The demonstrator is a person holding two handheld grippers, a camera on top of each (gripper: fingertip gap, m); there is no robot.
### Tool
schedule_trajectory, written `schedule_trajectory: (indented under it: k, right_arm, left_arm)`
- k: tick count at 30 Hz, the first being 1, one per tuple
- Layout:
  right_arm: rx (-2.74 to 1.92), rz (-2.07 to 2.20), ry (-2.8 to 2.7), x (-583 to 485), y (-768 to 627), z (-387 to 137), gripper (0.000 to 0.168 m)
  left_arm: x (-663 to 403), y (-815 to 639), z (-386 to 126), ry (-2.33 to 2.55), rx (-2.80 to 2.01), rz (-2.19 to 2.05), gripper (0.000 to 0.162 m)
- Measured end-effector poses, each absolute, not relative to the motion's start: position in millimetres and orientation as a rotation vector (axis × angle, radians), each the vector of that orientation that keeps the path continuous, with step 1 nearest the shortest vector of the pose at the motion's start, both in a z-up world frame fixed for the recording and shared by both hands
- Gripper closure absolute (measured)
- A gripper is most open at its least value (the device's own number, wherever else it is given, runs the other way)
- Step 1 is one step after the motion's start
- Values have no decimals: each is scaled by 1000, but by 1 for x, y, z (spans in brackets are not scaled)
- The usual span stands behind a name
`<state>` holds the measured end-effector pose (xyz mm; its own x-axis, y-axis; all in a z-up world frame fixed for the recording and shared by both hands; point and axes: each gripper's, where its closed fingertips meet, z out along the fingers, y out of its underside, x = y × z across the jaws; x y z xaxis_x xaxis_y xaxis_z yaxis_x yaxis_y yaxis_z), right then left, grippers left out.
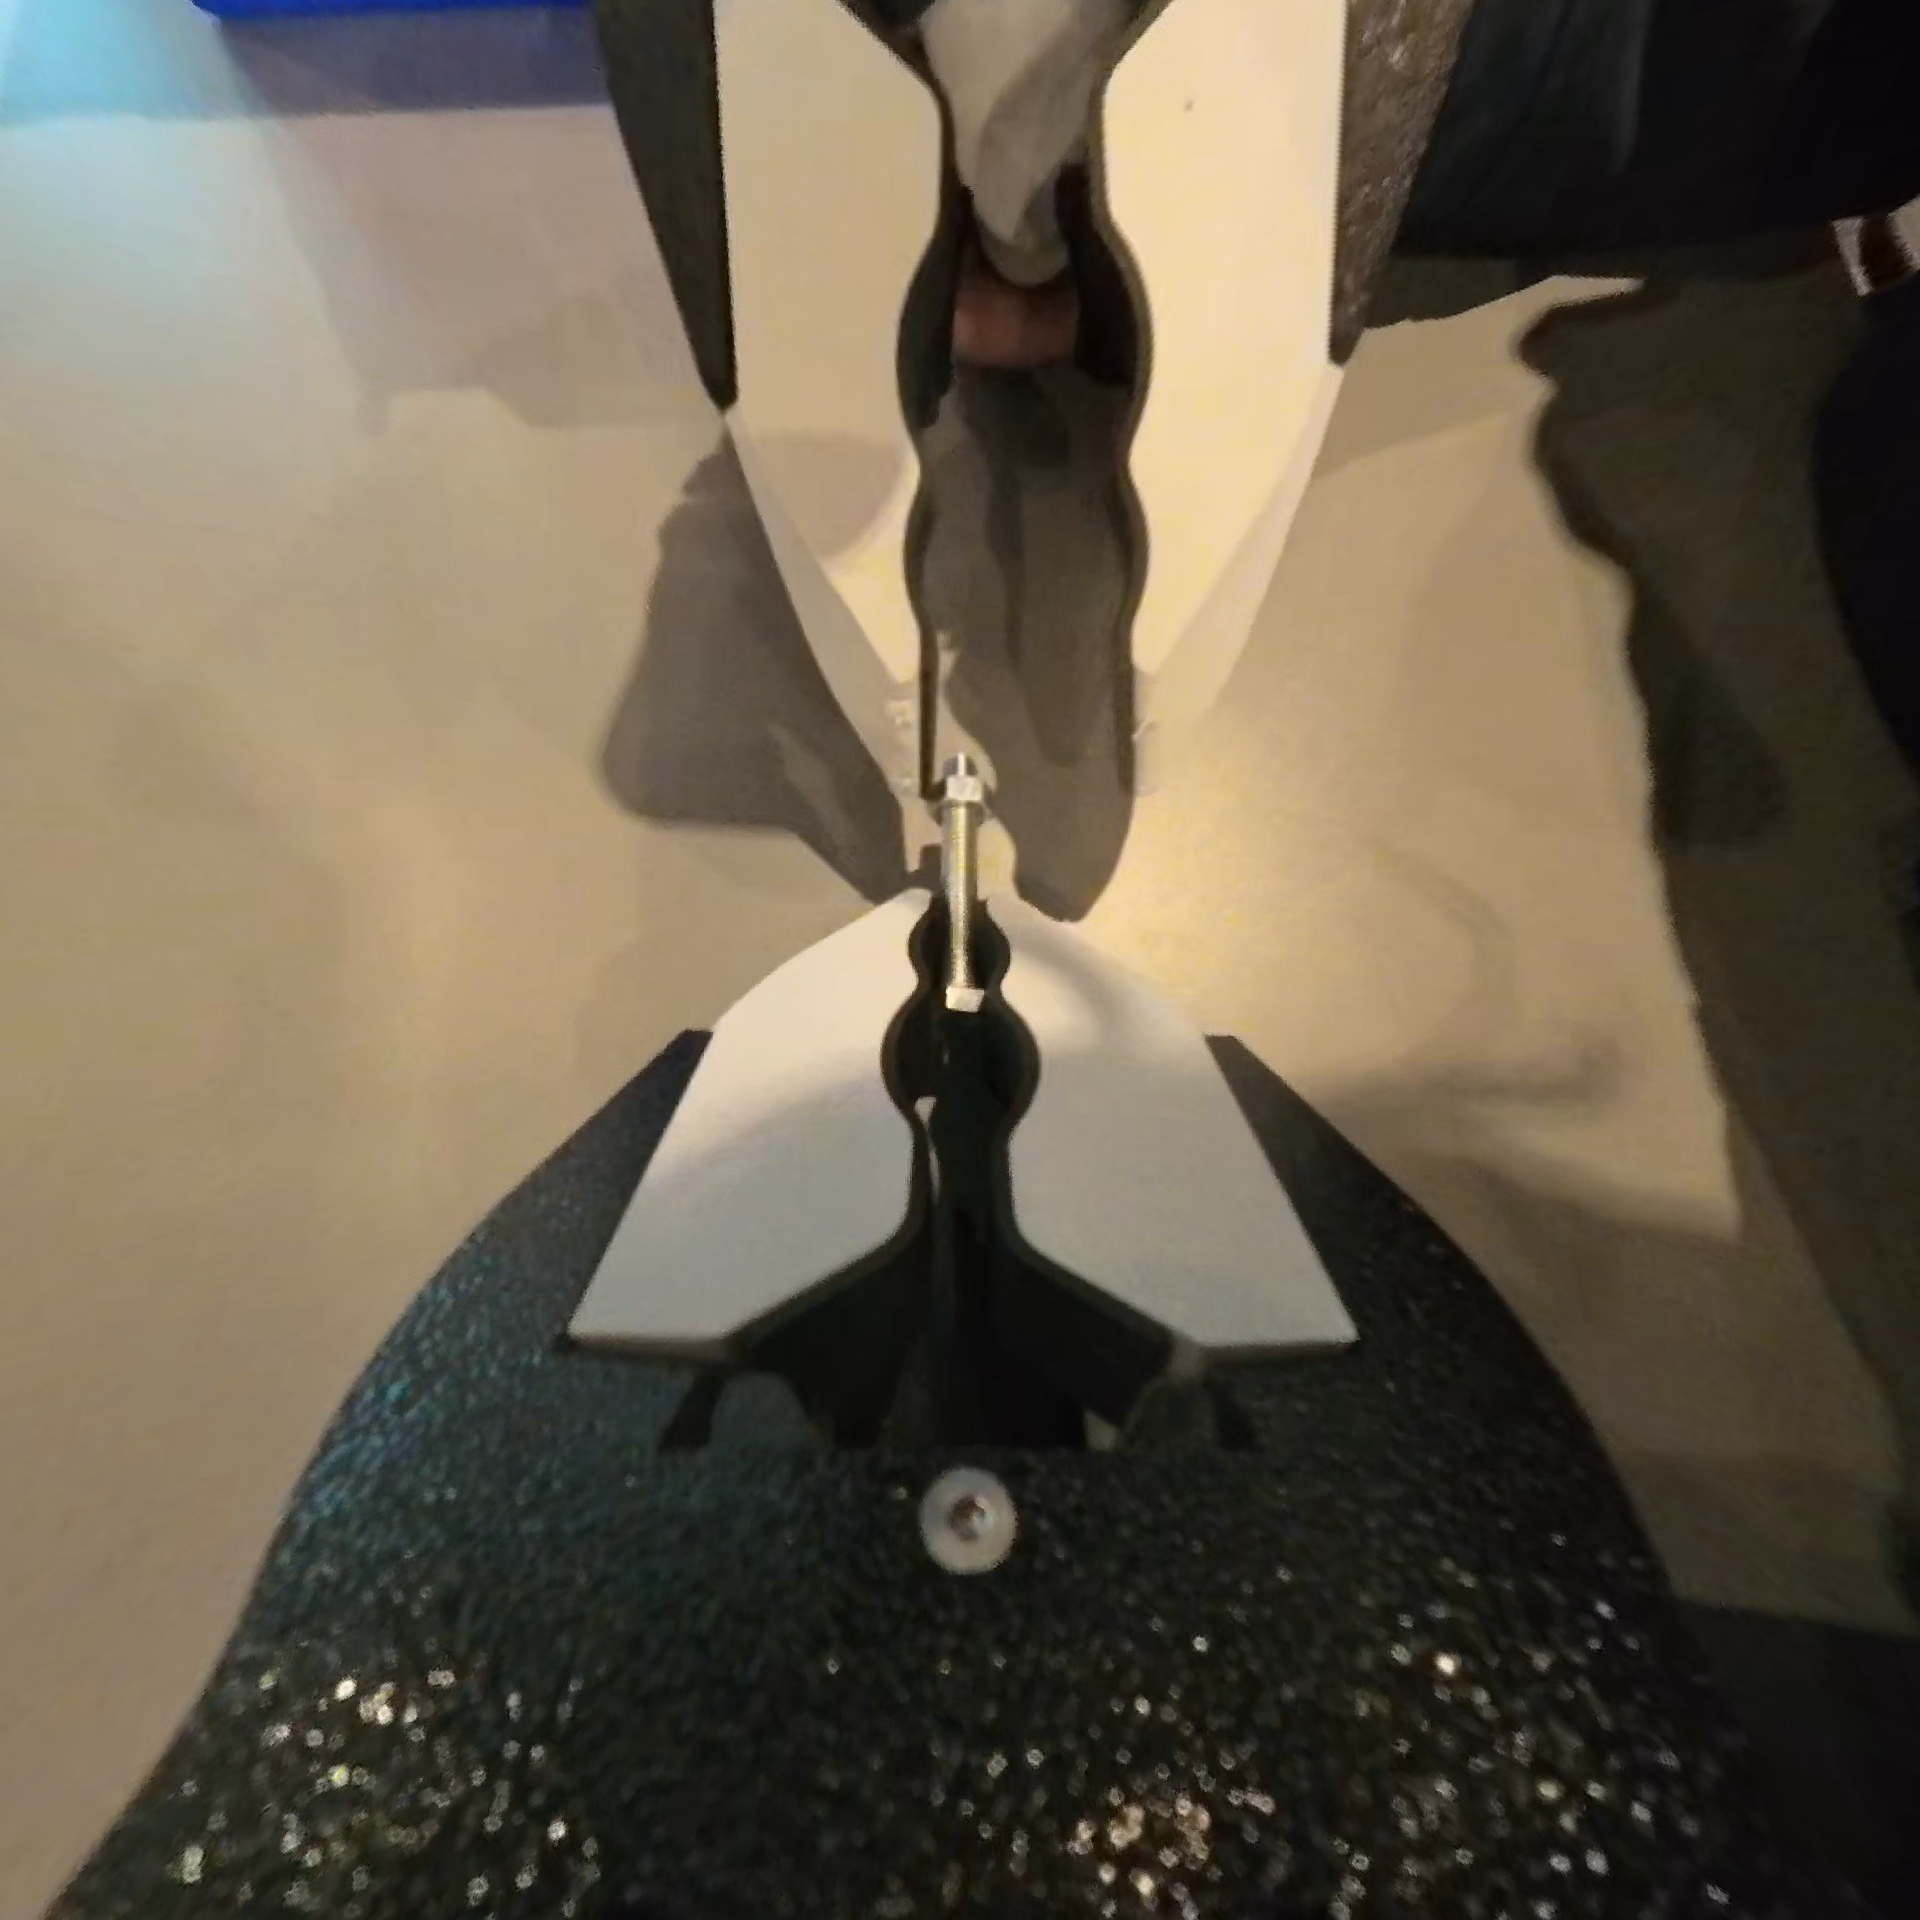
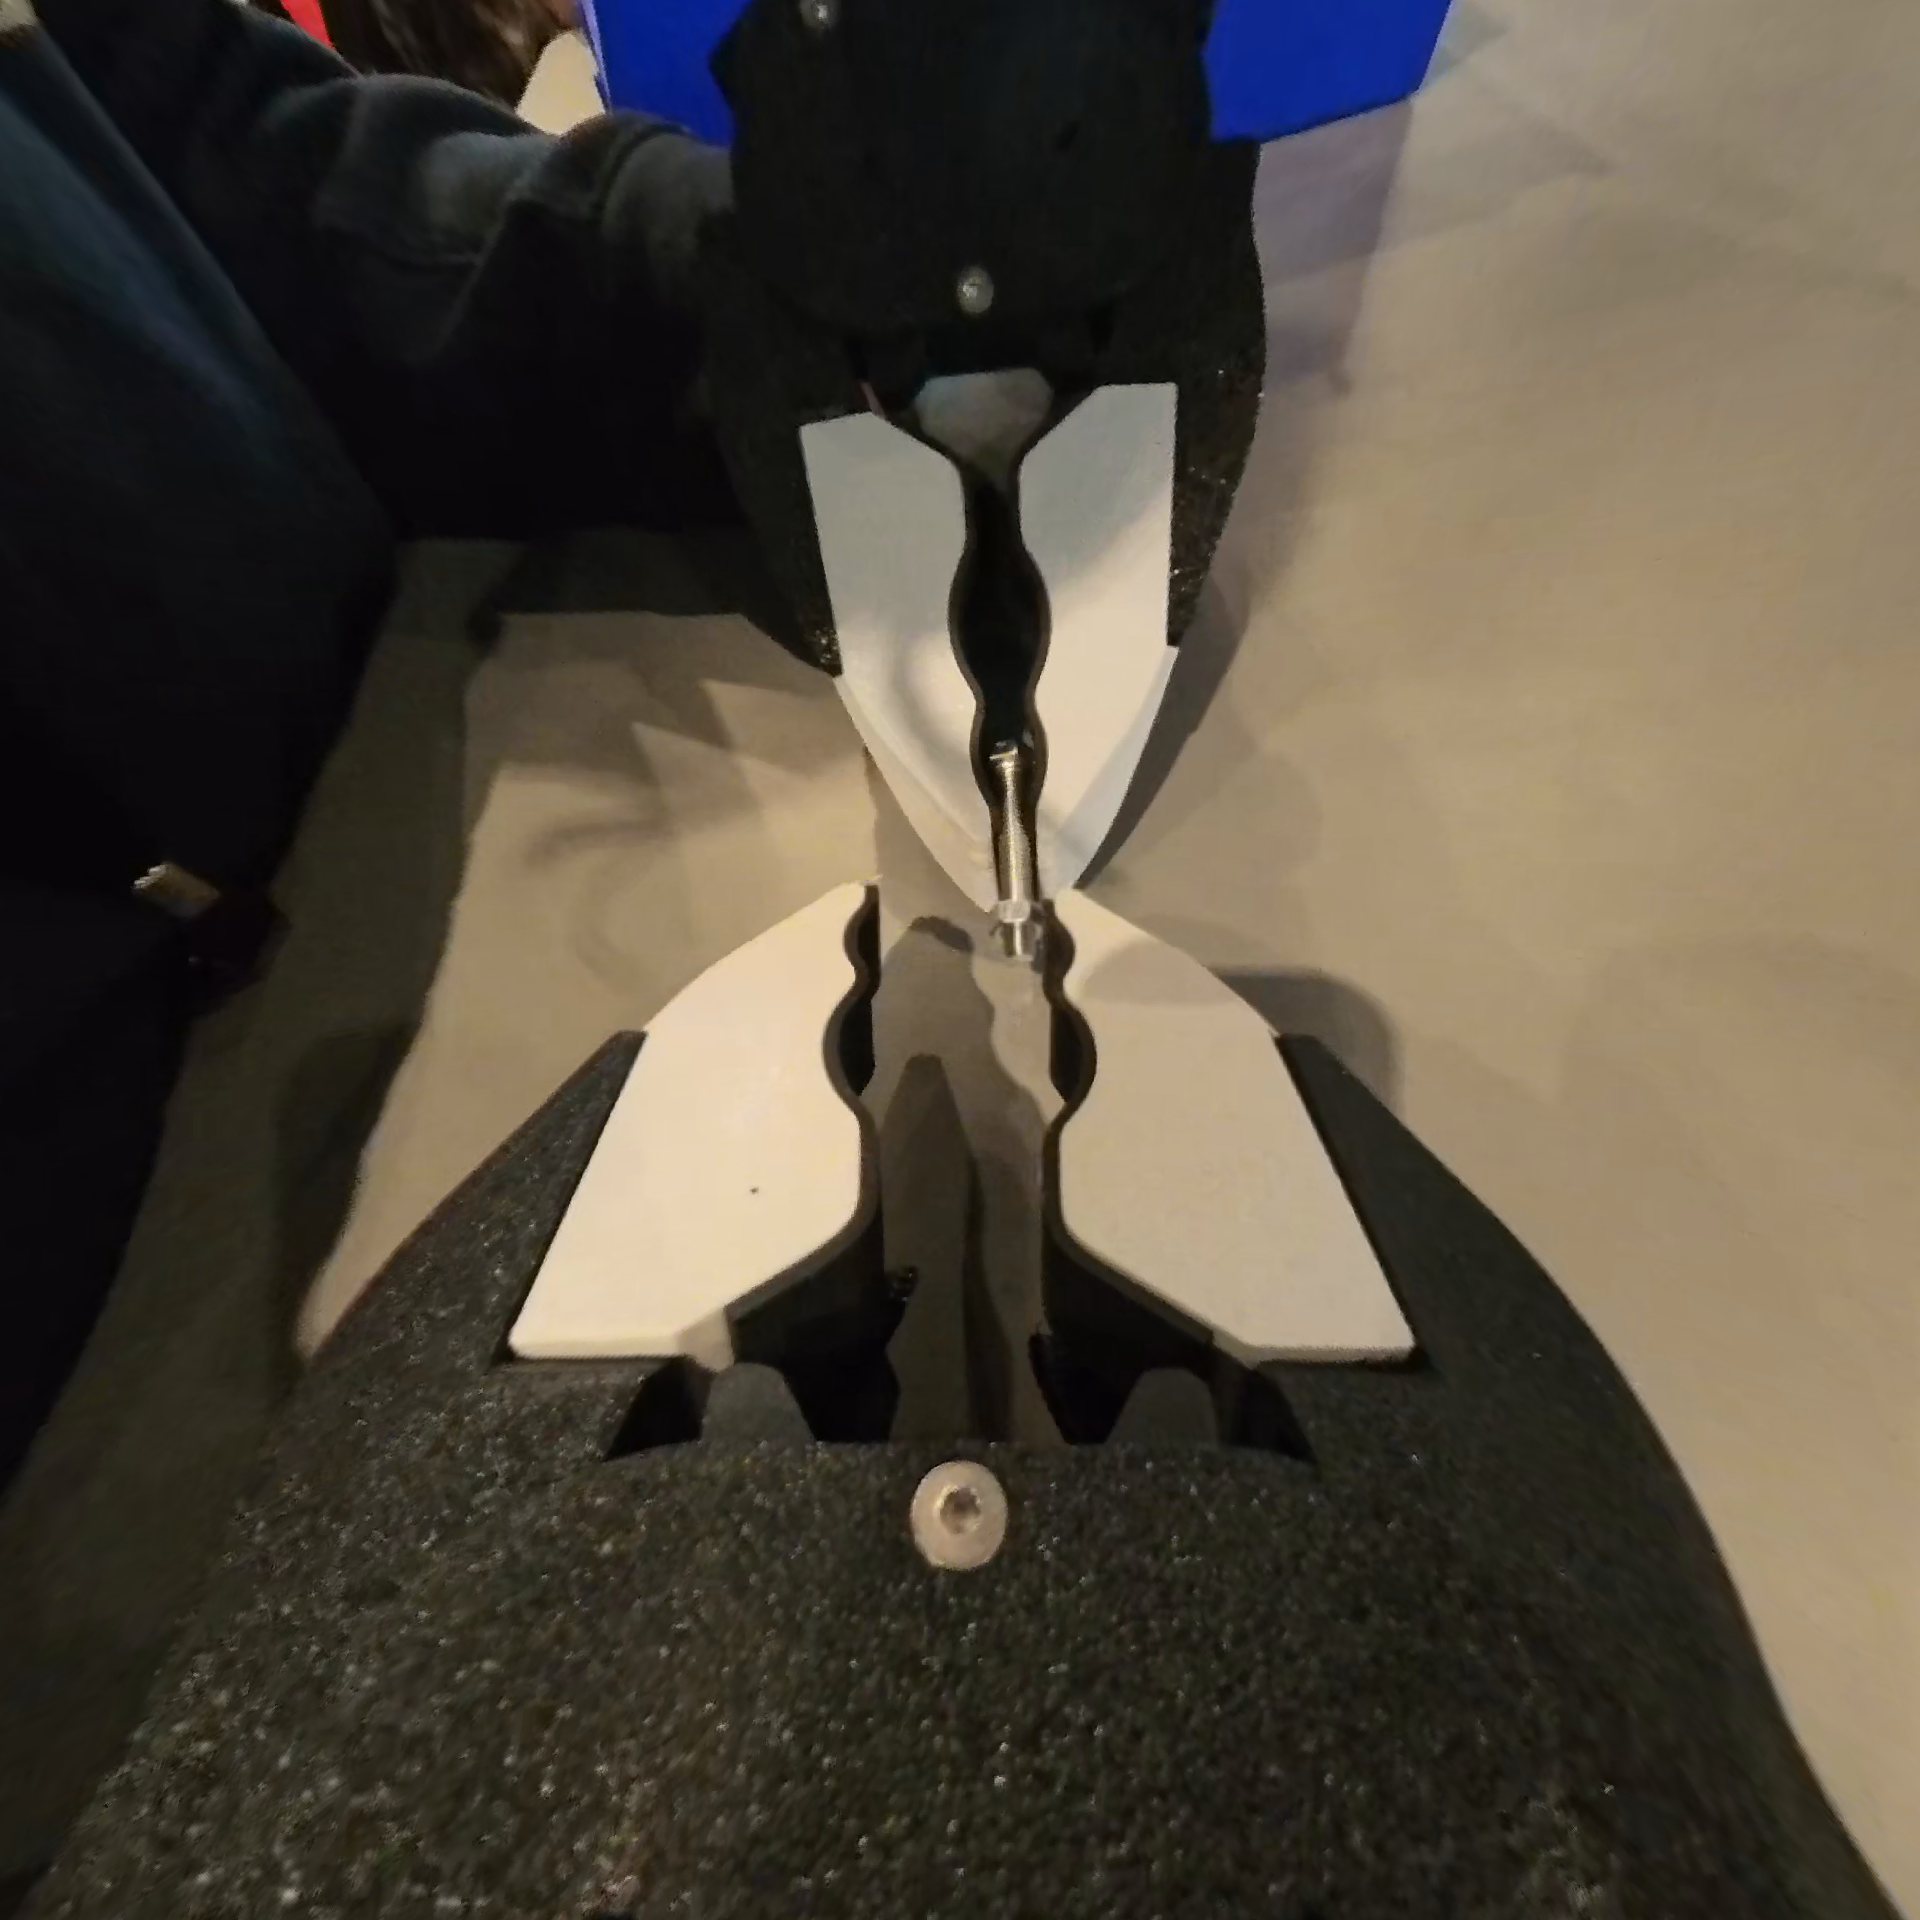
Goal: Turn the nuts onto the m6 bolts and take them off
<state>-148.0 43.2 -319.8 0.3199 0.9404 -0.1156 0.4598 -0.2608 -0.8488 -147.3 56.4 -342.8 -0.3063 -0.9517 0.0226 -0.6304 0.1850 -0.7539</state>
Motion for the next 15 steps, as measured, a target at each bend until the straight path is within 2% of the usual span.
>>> schedule_trajectory:
  k: [2, 3, 8, 11, 12, 13, 15]
  right_arm:
    - [-1845, 901, -1237, -147, 39, -316, 143]
    - [-1822, 954, -1233, -147, 36, -312, 153]
    - [-1847, 808, -1186, -147, 50, -316, 137]
    - [-1847, 814, -1250, -149, 42, -320, 139]
    - [-1809, 867, -1256, -149, 37, -314, 152]
    - [-1773, 933, -1247, -150, 33, -307, 156]
    - [-1791, 889, -1191, -146, 42, -308, 148]
  left_arm:
    - [-147, 55, -343, 2016, -1473, -936, 158]
    - [-147, 57, -343, 2007, -1482, -933, 158]
    - [-147, 57, -343, 2006, -1487, -936, 158]
    - [-147, 55, -343, 2017, -1480, -944, 157]
    - [-147, 56, -343, 2012, -1481, -938, 158]
    - [-147, 57, -343, 2002, -1492, -937, 158]
    - [-147, 57, -343, 2002, -1500, -944, 157]
